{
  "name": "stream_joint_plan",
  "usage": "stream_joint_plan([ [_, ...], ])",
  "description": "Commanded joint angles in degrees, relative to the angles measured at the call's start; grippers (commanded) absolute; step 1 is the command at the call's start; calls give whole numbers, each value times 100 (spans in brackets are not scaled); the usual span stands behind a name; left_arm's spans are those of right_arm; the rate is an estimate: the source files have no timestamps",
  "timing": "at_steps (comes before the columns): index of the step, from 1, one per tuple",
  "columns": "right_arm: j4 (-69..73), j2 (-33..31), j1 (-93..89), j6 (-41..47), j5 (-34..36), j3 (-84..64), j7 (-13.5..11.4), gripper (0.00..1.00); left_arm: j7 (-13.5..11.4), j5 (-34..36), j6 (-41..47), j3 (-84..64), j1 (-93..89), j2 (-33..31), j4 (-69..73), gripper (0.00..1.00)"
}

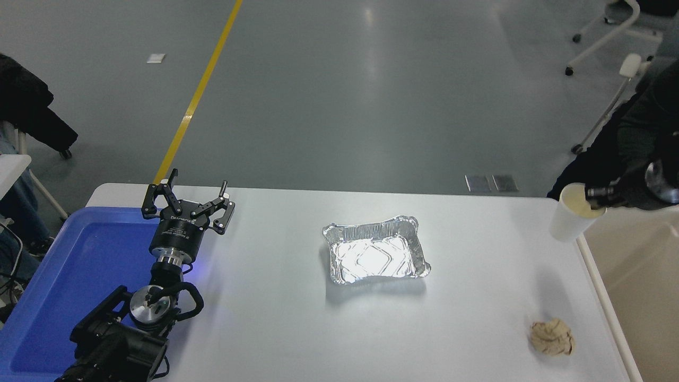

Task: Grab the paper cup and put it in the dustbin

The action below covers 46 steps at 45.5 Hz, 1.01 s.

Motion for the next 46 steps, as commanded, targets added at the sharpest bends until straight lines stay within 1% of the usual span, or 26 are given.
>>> stream_joint_plan([
  [1,121,-431,1477,488,-76,-205,-38,0,9,0,-4,3,0,0,1,99],
  [8,122,-484,1988,488,-164,-390,-108,0,1,0,-4,3,0,0,1,99],
  [17,-124,-730,2059,488,-182,-346,-231,0,1,0,-4,3,0,0,1,99],
  [24,-1002,-1195,1813,488,-77,-302,-249,0,1,9,-4,3,0,0,1,99],
  [27,-1345,-1442,1401,488,125,-275,-223,0,1,9,-4,3,0,0,1,99],
  [29,-1469,-1530,989,462,405,-214,-222,0,1,9,-4,3,0,0,1,99],
  [32,-1627,-1565,260,-256,976,-74,-231,0,1,0,-4,3,0,0,1,99],
  [37,-2101,-1443,-1120,-1505,2171,216,-240,0,1,0,4,3,0,0,1,99],
  [40,-2523,-1154,-1955,-2085,2979,462,-249,0,1,9,4,3,0,0,1,99],
  [43,-3067,-671,-2711,-2542,3805,778,-284,0,9,0,-4,3,0,0,1,99],
  [46,-3805,-143,-3467,-2921,4457,1025,-302,0,1,0,-4,3,0,0,1,99],
])
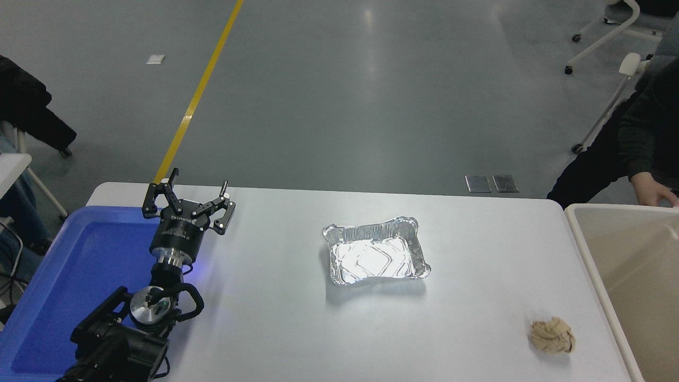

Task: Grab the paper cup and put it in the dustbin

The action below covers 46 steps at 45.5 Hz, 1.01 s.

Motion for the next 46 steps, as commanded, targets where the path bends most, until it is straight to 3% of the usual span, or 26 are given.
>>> stream_joint_plan([
  [1,-1944,1132,-2702,-1680,2479,851,-52,0,-2,-7,0,0,0,0,-1,99],
  [8,-3229,2389,-3802,-2111,3228,1703,-219,0,7,-7,0,0,0,0,-1,99],
  [19,-3291,3155,-4708,-3131,3290,3690,-227,0,-2,-7,0,-9,0,0,-1,99],
  [46,-3256,3726,-5482,-3254,3307,4921,-192,0,-2,-7,8,-9,0,0,-1,99],
])
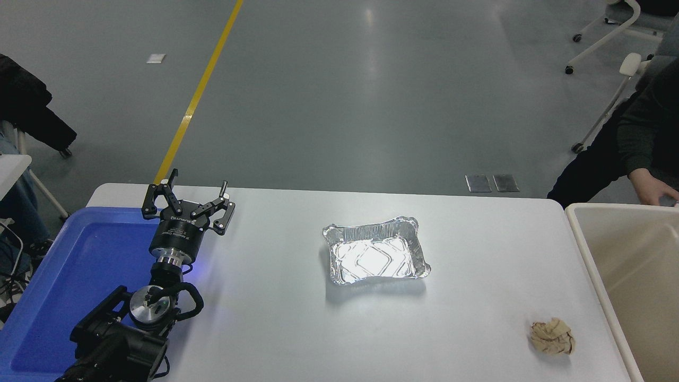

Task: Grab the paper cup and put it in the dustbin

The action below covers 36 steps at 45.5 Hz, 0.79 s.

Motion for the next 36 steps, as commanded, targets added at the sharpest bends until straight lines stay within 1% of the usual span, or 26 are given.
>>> stream_joint_plan([
  [1,-16,263,-389,-59,36,464,35,0,-1,1,-5,0,0,0,6,99],
  [12,-16,298,-433,-16,36,473,62,0,-1,1,-5,0,0,0,-3,99],
  [13,-16,298,-433,-7,36,473,62,20,-1,1,3,0,0,0,6,99],
  [14,-16,298,-433,-42,36,473,62,50,-1,1,4,0,0,0,-3,99],
  [15,-24,298,-433,-51,36,482,62,66,-1,1,4,0,0,0,-3,99],
  [17,-16,298,-424,-25,36,465,62,73,-1,1,-5,0,0,0,-3,99],
  [18,-16,289,-424,-16,36,456,62,85,-1,1,3,0,0,0,-3,99],
  [19,-16,281,-424,11,36,456,62,100,-1,1,-5,0,0,0,-3,99],
  [36,37,210,-231,55,9,341,70,100,-1,1,-5,0,0,0,-3,99],
])
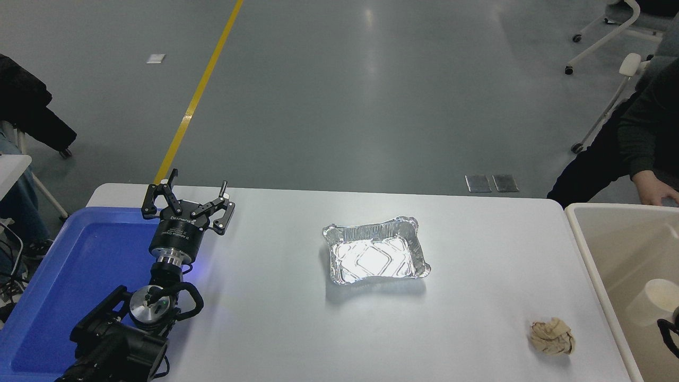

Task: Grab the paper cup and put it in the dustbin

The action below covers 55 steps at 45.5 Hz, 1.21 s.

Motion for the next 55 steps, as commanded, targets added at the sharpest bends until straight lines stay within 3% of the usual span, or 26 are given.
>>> stream_joint_plan([
  [1,87,-50,137,28,-42,-47,10,100,1,0,-5,0,0,0,8,99],
  [13,1001,-392,796,11,-104,-820,2,100,1,0,-5,0,0,0,0,99],
  [27,3003,-1745,1886,20,-166,-1831,10,100,1,0,-5,0,0,0,0,99],
  [42,5263,-3125,3177,37,-2107,-1998,2,100,1,0,4,0,0,0,0,99],
  [55,6301,-3434,5365,371,-2205,-4396,10,100,1,0,-5,0,0,0,0,99],
])
